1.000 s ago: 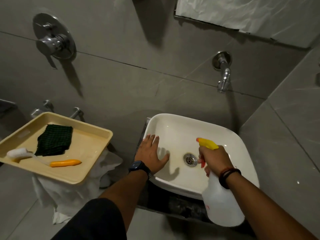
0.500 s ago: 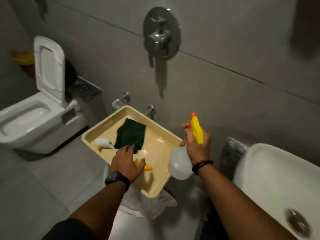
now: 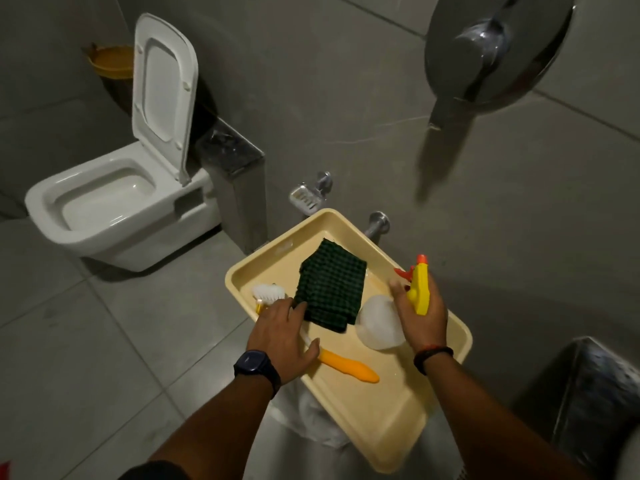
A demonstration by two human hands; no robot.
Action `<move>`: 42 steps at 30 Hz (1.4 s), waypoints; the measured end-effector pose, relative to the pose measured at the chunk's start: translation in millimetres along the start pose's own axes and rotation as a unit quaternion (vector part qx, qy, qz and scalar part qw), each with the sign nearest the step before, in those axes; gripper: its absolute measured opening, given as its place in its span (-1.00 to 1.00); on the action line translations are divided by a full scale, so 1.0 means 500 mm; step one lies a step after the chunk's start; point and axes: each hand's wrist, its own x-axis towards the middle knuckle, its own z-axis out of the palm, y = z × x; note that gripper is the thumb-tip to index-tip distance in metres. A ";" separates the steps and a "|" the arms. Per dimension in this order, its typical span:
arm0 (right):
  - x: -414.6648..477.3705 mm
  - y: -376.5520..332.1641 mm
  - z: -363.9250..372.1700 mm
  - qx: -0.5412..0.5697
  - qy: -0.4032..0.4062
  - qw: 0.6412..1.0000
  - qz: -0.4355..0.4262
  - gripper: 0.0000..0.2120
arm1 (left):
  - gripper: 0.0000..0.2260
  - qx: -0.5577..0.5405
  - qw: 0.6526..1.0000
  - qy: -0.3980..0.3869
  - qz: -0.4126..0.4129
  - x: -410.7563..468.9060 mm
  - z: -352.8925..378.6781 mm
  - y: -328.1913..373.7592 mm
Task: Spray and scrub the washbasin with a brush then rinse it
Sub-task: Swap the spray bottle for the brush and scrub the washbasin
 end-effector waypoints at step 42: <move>-0.544 -0.011 -0.926 -0.388 0.053 0.919 0.048 -0.39 | -0.32 -0.033 0.974 0.094 0.204 -0.270 -0.136 0.834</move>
